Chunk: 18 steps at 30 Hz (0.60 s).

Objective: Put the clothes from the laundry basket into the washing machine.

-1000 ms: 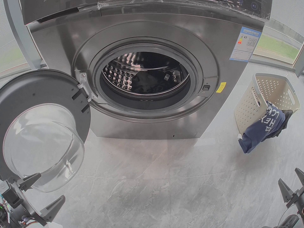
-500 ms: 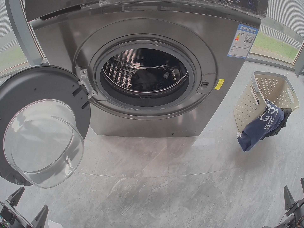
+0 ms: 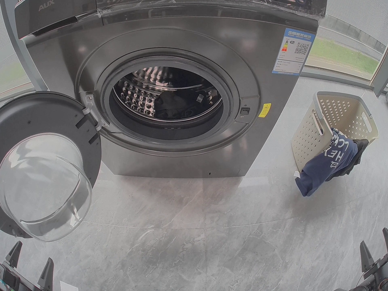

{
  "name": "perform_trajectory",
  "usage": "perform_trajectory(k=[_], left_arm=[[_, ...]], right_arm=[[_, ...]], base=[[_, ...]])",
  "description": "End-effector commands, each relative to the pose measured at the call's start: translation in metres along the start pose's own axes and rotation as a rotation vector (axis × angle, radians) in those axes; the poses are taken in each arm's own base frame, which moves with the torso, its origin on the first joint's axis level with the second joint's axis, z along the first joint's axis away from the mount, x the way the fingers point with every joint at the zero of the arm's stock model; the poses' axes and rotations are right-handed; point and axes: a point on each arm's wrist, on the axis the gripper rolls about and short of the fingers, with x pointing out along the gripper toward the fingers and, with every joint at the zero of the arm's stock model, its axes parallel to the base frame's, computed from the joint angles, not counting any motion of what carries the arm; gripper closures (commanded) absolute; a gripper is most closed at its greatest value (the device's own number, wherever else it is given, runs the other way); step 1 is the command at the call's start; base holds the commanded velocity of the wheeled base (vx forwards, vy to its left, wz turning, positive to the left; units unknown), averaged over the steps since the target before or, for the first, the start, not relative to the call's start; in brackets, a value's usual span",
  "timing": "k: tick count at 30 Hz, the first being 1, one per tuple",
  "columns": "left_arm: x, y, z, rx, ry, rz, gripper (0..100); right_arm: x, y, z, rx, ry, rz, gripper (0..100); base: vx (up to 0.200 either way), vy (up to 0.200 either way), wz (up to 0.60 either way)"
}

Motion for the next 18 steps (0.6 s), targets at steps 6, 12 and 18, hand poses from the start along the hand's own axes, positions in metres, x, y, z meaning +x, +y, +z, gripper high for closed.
perform_trajectory(k=[6, 12, 18], left_arm=[[-0.0007, 0.0001, -0.0056, -0.005, -0.007, 0.002, 0], [-0.0005, 0.0001, -0.0055, -0.005, -0.006, 0.002, 0], [-0.0005, 0.0001, -0.0055, -0.005, -0.006, 0.002, 0]], right_arm=[[0.0, 0.0, -0.0042, 0.001, 0.001, 0.001, 0], [0.0, 0.0, -0.0042, -0.001, 0.001, -0.001, 0], [0.0, 0.0, -0.0042, -0.001, 0.001, -0.001, 0]], base=[[0.0, -0.2, 0.0], [0.0, -0.2, 0.0], [0.0, -0.2, 0.0]])
